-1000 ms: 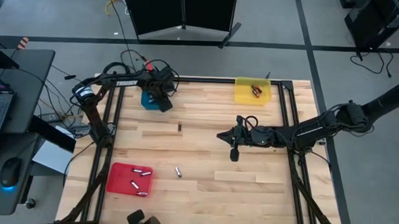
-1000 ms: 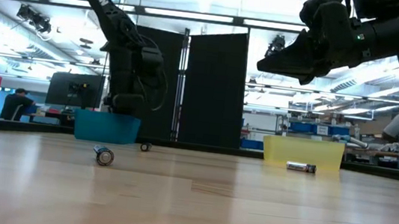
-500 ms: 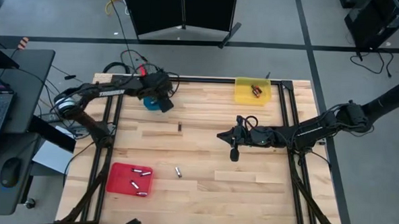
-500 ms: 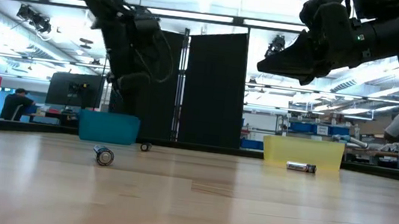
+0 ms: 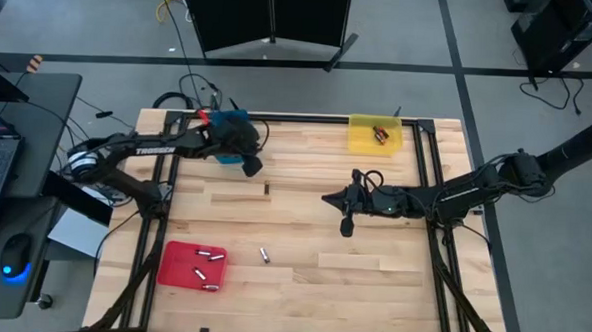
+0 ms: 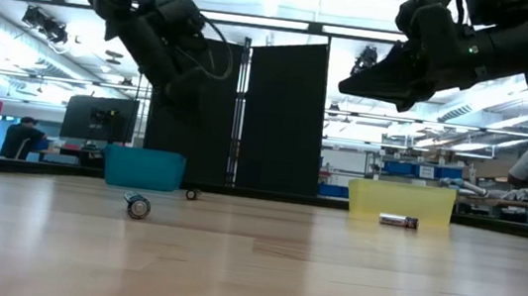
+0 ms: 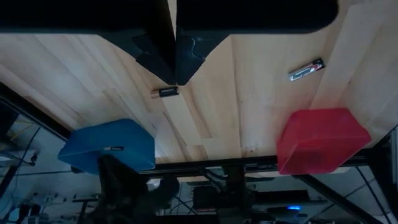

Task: Sort batteries
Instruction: Put the silver battery into the red bin

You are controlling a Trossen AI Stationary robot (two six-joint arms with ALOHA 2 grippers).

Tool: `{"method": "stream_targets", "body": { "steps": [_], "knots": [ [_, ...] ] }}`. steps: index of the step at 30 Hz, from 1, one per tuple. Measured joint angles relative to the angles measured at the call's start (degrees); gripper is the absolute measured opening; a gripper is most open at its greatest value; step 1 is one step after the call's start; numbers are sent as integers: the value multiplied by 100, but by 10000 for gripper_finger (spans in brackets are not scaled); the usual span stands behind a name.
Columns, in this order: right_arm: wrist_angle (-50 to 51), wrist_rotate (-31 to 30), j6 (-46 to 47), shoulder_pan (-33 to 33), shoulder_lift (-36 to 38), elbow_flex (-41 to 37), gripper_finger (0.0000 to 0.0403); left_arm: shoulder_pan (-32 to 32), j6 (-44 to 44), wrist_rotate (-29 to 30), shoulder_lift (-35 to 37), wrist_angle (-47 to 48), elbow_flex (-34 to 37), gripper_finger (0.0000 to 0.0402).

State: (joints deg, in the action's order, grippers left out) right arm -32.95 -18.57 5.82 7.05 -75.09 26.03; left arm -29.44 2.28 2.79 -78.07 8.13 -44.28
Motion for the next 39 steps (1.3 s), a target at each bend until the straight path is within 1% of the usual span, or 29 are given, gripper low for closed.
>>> {"method": "stream_targets", "body": {
  "steps": [4,6,7,10,13,18,22,24,26,29,32,35,39],
  "knots": [
    [1,0,0,0,0,0,11,-22,59,-38,-394,41,-29,39],
    [2,0,0,0,0,1,16,-54,96,65,-572,128,-29,13],
    [4,0,0,0,0,1,17,-62,129,157,-639,197,-29,8],
    [6,0,0,0,0,0,17,-56,156,613,-702,314,-30,13],
    [9,0,0,0,0,0,12,-45,157,870,-701,406,-31,15],
    [20,4,9,0,0,1,19,-9,92,941,-701,460,-31,7],
    [-5,26,17,4,0,1,34,264,-68,978,-529,432,19,4],
    [-38,31,17,4,0,0,36,515,-239,985,-329,79,140,4],
    [-40,43,4,4,0,-1,35,828,-442,1004,-95,-388,414,4],
    [-1,57,-82,4,0,-1,27,1345,-575,1014,189,-1794,1014,3],
    [9,61,-101,2,0,-1,16,1763,-440,1087,229,-3518,1692,5],
    [51,61,-92,-4,0,-2,12,1962,-520,1112,182,-4852,2156,6],
    [37,61,-90,-4,0,-3,19,1999,-735,1091,180,-5655,2432,7]
  ]
}}
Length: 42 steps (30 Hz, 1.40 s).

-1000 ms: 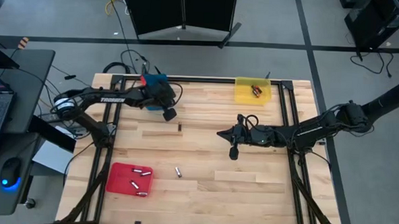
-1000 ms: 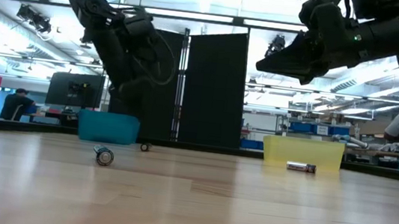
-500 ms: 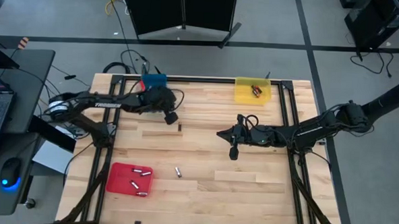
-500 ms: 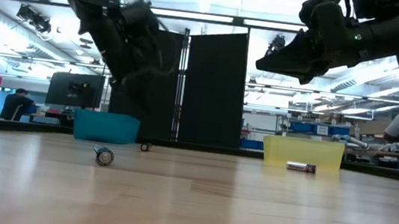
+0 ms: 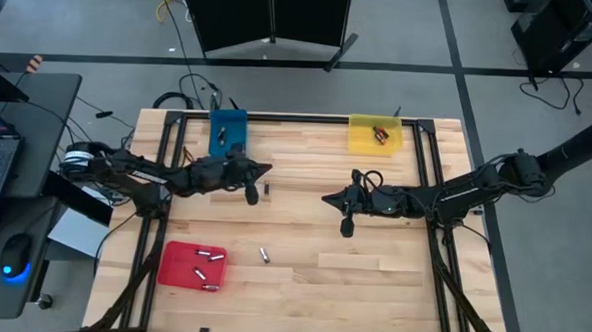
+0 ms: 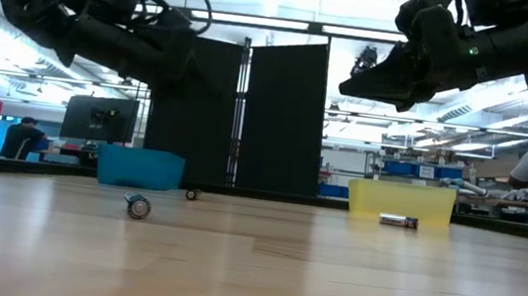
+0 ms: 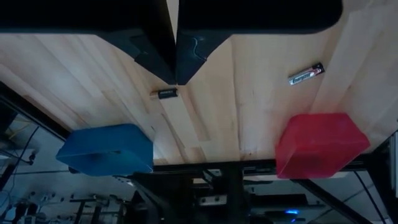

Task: Sort batteries
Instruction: Put the silver battery into the red bin

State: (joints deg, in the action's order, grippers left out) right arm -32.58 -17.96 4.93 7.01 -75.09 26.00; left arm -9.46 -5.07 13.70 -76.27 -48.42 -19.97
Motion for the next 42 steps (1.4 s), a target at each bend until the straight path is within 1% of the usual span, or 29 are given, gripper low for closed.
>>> {"method": "stream_targets", "body": {
  "steps": [2,7,9,11,14,18,20,22,25,28,30,32,35,37,40,42],
  "knots": [
    [-20,0,0,0,0,0,24,14,17,-94,7,-110,3,7],
    [233,1,169,-16,-48,2,18,138,633,-229,-16,10,0,7],
    [329,-5,340,-46,-81,2,16,191,649,-372,-26,84,1,7],
    [421,-10,512,-118,-81,2,21,205,485,-588,-90,7,1,7],
    [543,-41,603,-168,-79,2,45,206,254,-728,-212,18,0,7],
    [848,-57,683,-162,-52,6,98,208,152,-764,-479,65,0,7],
    [1563,-81,941,-166,44,137,126,208,143,-766,-595,53,0,8],
    [2525,-102,1253,-195,105,393,151,210,143,-790,-684,-12,0,10],
    [3849,-173,1651,-302,116,645,178,210,153,-832,-762,-218,-2,17],
    [4456,-183,1941,-477,116,671,195,212,165,-844,-780,-389,-2,22],
    [4476,-33,2081,-585,114,669,201,214,174,-907,-784,-474,-2,23],
    [4128,252,2149,-647,114,669,204,232,306,-1141,-784,-475,-2,23],
    [3497,565,1991,-575,114,675,204,405,661,-1585,-784,-394,-2,16],
    [3266,601,1819,-480,114,675,203,574,933,-1932,-784,-234,-6,9],
    [3099,612,1716,-382,111,675,202,870,1048,-2311,-757,316,-164,5],
    [3091,593,1721,-320,111,675,202,1088,1063,-2404,-752,1080,-437,5]
  ]
}}
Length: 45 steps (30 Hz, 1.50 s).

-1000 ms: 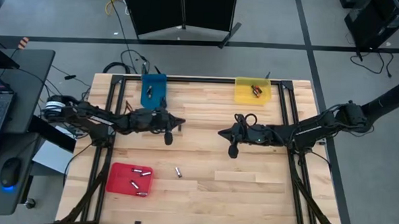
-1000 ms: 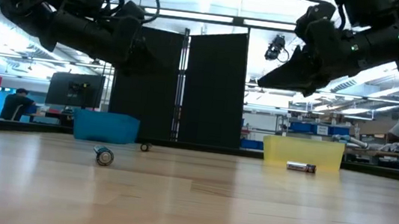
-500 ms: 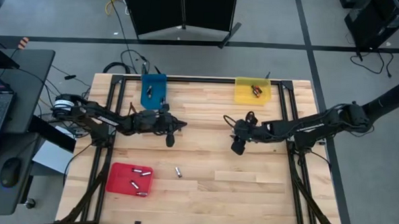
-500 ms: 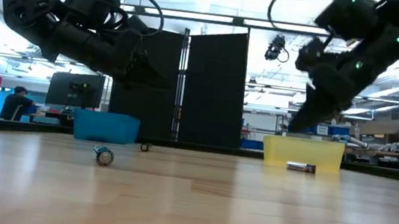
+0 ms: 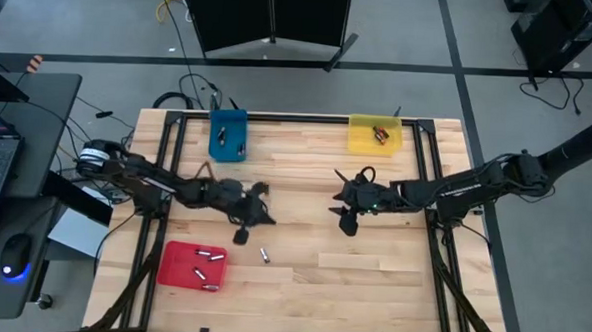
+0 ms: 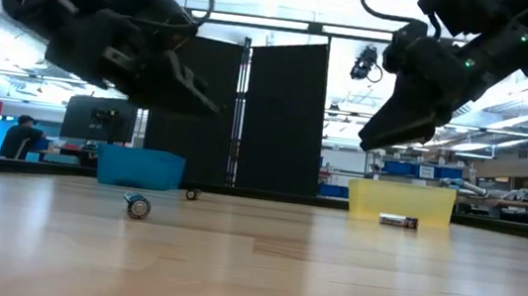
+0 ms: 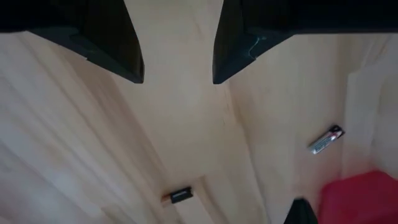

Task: Sort batteries
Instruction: Put the silver battery into the red bin

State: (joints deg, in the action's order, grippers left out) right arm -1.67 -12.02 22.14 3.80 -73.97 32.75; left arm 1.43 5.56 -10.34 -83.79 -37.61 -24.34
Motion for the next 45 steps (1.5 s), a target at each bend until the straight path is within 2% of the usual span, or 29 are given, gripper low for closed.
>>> {"method": "stream_targets", "body": {
  "steps": [6,10,16,22,26,37,45],
  "knots": [
    [-2,-36,22,133,0,0,200,614,209,20,0,3326,-1316,9],
    [-2,-45,78,146,0,0,199,1030,595,30,0,4528,-1947,15],
    [-67,-141,70,146,0,0,199,1427,591,41,-59,4789,-2062,62],
    [-290,-143,-4,146,0,0,199,1498,586,310,-436,4605,-2059,116],
    [-310,-143,-12,150,0,0,199,1498,629,371,-750,4536,-2059,136],
    [-321,-143,-90,150,0,0,197,1387,943,594,-1134,4348,-2059,143],
    [-359,-141,-132,150,0,-2,193,1375,1227,530,-1414,4274,-2078,142]
  ]
}}
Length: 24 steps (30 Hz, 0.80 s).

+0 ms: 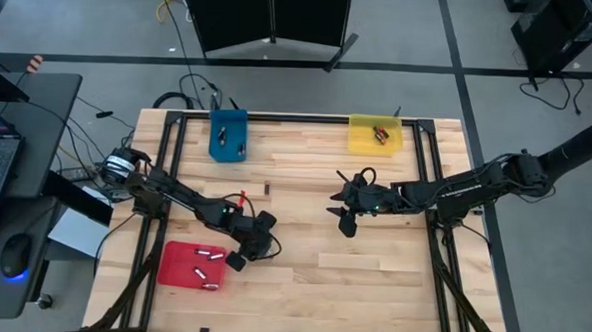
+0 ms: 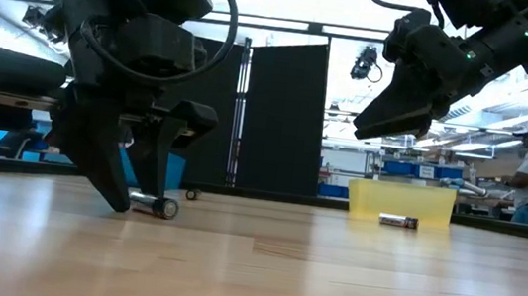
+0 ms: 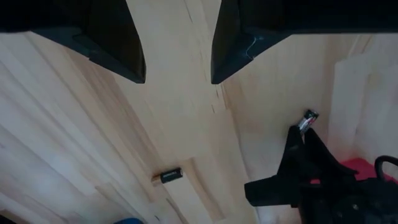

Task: Sort batteries
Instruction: Put the silver battery into the red bin

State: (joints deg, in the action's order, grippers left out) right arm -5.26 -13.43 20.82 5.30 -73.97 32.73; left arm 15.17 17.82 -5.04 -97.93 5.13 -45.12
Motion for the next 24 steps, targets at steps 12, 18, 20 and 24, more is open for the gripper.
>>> {"method": "stream_targets", "body": {
  "steps": [12,18,20,24],
  "knots": [
    [2,0,-4,0,0,0,190,18,382,134,23,155,-99,46],
    [11,-2,-7,0,0,0,188,20,817,722,-22,1320,-929,46],
    [17,-26,-39,0,0,0,186,25,923,748,-13,1698,-1292,46],
    [20,-28,-44,1,0,0,186,105,986,728,24,2616,-1933,46]
  ]
}}
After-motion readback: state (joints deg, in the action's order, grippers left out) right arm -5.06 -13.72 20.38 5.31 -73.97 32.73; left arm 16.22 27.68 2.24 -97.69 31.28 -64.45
